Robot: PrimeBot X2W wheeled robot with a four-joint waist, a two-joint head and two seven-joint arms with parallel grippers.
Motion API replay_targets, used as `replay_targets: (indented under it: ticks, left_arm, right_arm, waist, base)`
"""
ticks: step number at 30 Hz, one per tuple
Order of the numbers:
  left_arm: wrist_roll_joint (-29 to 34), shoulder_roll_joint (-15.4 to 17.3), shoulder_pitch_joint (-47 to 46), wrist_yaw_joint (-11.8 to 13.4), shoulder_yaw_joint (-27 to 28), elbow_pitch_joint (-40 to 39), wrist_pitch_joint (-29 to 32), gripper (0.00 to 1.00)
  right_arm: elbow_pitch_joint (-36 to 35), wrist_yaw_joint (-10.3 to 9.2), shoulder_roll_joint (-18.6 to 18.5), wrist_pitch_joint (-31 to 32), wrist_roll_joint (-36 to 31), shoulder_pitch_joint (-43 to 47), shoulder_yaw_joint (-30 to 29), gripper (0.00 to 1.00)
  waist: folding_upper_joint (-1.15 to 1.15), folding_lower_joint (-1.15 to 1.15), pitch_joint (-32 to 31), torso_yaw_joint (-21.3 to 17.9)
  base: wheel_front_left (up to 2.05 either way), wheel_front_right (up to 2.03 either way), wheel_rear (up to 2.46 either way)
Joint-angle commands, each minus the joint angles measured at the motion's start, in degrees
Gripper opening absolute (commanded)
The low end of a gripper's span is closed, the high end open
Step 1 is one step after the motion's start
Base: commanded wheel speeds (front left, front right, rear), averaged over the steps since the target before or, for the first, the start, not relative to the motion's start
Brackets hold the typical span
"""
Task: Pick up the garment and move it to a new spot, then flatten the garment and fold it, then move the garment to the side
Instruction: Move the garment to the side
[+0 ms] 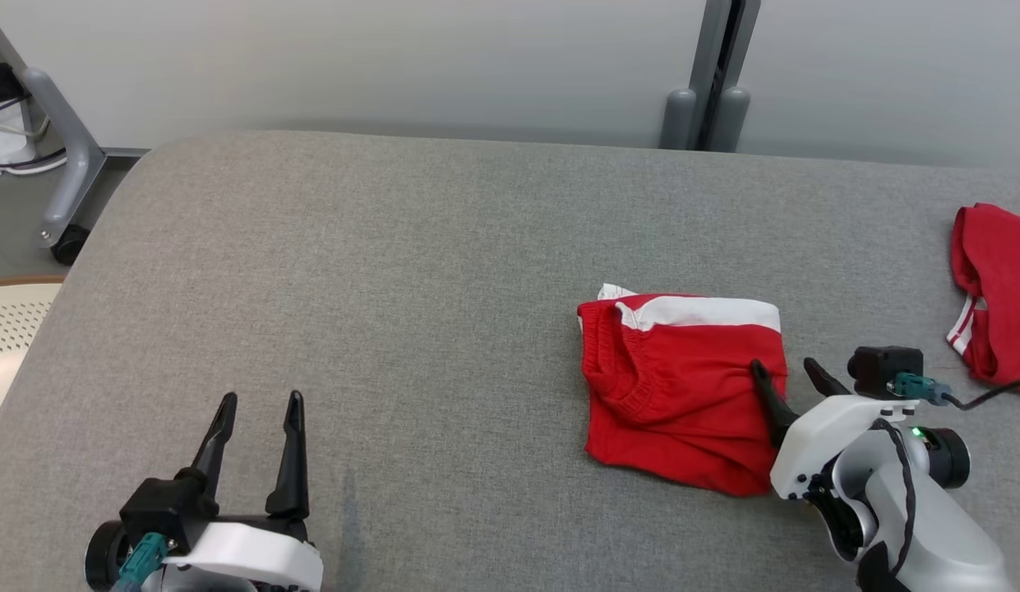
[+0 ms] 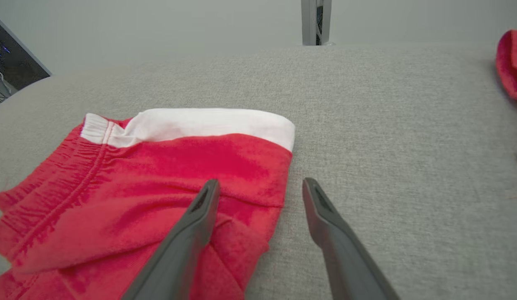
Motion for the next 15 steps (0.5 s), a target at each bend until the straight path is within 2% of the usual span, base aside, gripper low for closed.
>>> replay_targets:
  ticks: [1, 10, 11, 12, 13, 15]
  left_arm:
    - [-0.5, 0.2, -1.5, 0.1, -0.2, 0.0, -0.2, 1.00]
    - [-0.2, 0.2, -2.3, -0.1, 0.2, 0.5, -0.2, 1.00]
    - [-0.2, 0.2, -2.4, -0.1, 0.3, 0.6, -0.2, 1.00]
    - [-0.1, 0.2, -2.4, -0.1, 0.5, 0.6, -0.2, 1.00]
    - [-0.1, 0.2, -2.6, -0.1, 0.7, 0.6, -0.2, 1.00]
    - [-0.1, 0.2, -2.8, -0.2, 0.8, 0.7, -0.2, 1.00]
  right_arm:
    - [1.6, 0.02, 0.0, -0.1, 0.8, -1.2, 0.2, 1.00]
    - [7.4, 0.02, 1.8, 0.3, 3.9, -2.5, 2.7, 1.00]
    - [7.6, 0.02, 2.1, 0.7, 4.4, -2.2, 3.3, 0.57]
    - [7.4, 0.02, 2.2, 0.7, 5.2, -2.1, 3.8, 0.25]
    - [7.4, 0.02, 2.2, 0.9, 5.7, -2.1, 4.5, 0.00]
    - [7.3, 0.02, 1.8, 1.0, 6.4, -2.5, 5.8, 0.00]
  waist:
    - [0.00, 0.00, 0.7, 0.4]
    - [0.00, 0.00, 1.7, 0.4]
    - [0.00, 0.00, 1.8, 0.2]
    - [0.00, 0.00, 1.8, 0.1]
    - [0.00, 0.00, 1.9, -0.1]
    - [0.00, 0.00, 2.1, -0.3]
  base:
    - [0.00, 0.00, 0.00]
    - [0.00, 0.00, 0.00]
    - [0.00, 0.00, 0.00]
    - [0.00, 0.00, 0.00]
    - [0.00, 0.00, 0.00]
    - [0.00, 0.00, 0.00]
